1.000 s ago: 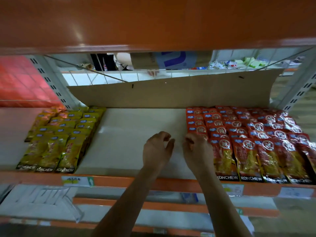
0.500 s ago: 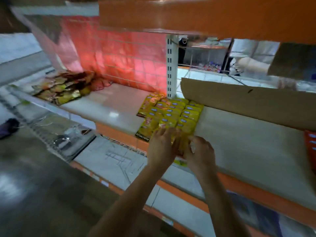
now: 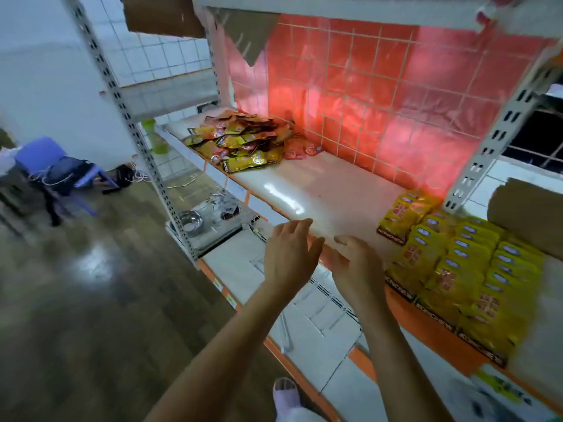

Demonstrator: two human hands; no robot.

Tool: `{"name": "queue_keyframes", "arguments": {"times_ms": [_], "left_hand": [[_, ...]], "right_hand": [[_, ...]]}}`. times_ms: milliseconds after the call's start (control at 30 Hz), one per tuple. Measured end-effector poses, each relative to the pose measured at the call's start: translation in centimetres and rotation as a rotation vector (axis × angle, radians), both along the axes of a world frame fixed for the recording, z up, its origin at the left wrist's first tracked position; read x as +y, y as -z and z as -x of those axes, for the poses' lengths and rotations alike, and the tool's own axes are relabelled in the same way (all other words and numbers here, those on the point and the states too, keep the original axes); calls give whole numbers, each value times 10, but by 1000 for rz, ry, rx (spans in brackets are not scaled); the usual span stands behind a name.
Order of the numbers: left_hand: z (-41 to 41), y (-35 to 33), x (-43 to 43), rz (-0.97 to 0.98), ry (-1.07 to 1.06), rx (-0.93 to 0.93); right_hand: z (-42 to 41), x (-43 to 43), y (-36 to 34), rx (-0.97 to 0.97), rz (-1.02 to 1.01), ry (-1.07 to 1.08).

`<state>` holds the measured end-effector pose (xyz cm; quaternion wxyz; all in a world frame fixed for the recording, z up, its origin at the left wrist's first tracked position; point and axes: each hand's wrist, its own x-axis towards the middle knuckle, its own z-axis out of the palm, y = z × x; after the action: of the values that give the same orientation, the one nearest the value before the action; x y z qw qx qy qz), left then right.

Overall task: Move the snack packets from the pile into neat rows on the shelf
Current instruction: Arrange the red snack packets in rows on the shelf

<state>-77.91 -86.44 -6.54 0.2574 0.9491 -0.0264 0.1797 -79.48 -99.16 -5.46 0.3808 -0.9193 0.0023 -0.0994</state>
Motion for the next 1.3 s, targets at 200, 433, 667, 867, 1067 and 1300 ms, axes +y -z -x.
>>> {"name": "queue_keyframes", "arguments": {"times_ms": [200,433,667,867,1067,1300], "left_hand": [[-76,2,77,-34,-74,23],[-176,-4,151,-100,-155,83],[-245,-7,196,-105,-177,119],[-301,-9,212,-86,-59,52],[-353,-10,217,-167,131,47],[-378,-6,215,-290,171,48]], "right_hand": [[-90,77,11,16,-11,-78],[-203,152,9,39,-49,-119],[-266,190,14,110,-51,-90],[-319,208,15,50,-100,125],[-377,214,4,-120,-95,430],[-414,211,11,62,-77,496]]}}
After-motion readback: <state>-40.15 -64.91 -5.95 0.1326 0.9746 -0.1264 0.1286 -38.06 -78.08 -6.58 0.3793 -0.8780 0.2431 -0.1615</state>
